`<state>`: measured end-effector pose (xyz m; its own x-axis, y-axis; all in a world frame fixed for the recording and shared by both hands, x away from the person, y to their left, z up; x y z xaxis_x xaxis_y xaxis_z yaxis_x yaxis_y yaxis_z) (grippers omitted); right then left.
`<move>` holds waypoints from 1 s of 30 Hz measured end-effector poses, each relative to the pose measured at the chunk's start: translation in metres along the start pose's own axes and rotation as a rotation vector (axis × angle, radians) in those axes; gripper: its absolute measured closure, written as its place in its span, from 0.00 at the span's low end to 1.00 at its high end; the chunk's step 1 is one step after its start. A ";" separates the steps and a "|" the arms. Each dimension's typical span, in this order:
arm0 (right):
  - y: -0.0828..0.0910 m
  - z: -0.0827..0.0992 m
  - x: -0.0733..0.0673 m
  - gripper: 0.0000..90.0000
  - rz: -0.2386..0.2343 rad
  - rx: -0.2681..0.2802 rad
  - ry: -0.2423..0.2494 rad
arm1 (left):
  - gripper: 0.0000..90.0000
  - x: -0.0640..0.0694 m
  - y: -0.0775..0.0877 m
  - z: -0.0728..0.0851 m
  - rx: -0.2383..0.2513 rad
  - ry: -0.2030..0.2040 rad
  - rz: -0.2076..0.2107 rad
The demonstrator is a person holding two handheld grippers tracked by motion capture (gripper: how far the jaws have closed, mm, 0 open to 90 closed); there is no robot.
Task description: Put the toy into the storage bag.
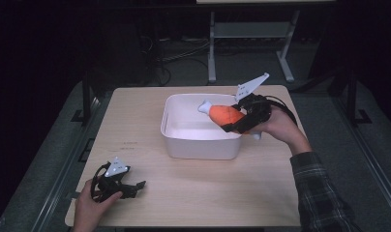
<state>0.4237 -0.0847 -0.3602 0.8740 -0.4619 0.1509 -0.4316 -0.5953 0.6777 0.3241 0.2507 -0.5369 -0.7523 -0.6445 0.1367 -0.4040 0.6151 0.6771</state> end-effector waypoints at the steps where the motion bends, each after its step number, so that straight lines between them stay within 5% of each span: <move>1: -0.001 -0.001 -0.001 0.30 -0.004 -0.002 0.004 | 0.15 0.000 0.000 0.000 -0.002 0.000 0.000; 30: -0.056 -0.038 -0.025 0.27 -0.146 -0.048 0.125 | 0.15 0.000 0.000 0.000 0.002 0.001 0.000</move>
<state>0.4345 -0.0149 -0.3745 0.9488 -0.2857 0.1348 -0.2897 -0.6169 0.7318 0.3241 0.2505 -0.5368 -0.7515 -0.6453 0.1374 -0.4051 0.6157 0.6759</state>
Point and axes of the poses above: each handheld gripper's, and its own axes: y roughly backward along the jaws, z roughly out of its underside, x roughly to its right, the point moved 9 cm from there along -y, roughly forward along the jaws, and after that the axes turned 12 degrees about z, right-handed, at the moved point
